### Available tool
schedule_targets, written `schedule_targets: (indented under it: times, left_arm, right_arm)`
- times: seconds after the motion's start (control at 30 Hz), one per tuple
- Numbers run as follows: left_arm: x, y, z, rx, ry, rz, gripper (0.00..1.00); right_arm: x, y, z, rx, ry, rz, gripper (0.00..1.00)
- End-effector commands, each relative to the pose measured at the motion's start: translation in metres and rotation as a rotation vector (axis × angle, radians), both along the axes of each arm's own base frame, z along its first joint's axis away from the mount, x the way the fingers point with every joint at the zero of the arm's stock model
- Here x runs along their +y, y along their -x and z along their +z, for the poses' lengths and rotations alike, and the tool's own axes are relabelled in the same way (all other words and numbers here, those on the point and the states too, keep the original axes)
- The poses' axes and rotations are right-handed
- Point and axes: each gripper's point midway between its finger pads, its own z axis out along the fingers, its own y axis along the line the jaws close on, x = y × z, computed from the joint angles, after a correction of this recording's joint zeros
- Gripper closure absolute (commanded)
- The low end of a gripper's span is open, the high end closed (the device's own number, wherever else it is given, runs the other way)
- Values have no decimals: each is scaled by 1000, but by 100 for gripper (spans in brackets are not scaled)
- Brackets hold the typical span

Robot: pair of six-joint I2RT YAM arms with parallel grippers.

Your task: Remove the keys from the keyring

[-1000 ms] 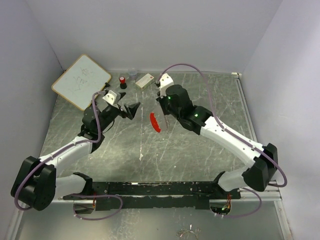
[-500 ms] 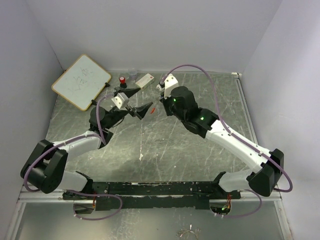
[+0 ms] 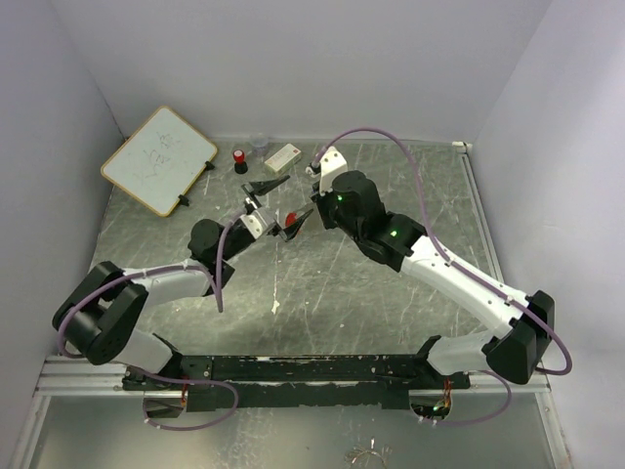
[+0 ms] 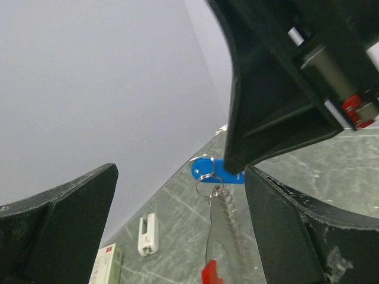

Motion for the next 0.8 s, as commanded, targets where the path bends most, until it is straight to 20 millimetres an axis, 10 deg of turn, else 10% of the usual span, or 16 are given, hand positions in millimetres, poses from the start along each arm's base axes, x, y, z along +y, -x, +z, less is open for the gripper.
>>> schedule_targets:
  times: [0.0,0.37,0.77]
  left_arm:
    - [9,-13,5,-74,29,124,0]
    - [22,-46,13,51,98,289,1]
    - [29,-32,7,17,70,282,0]
  right_arm:
    - [-2,4,17,-33,-45,-8,100]
    - [2,7,21,-32,-59,5,100]
    - [1,7,18,-28,-55,-4,100]
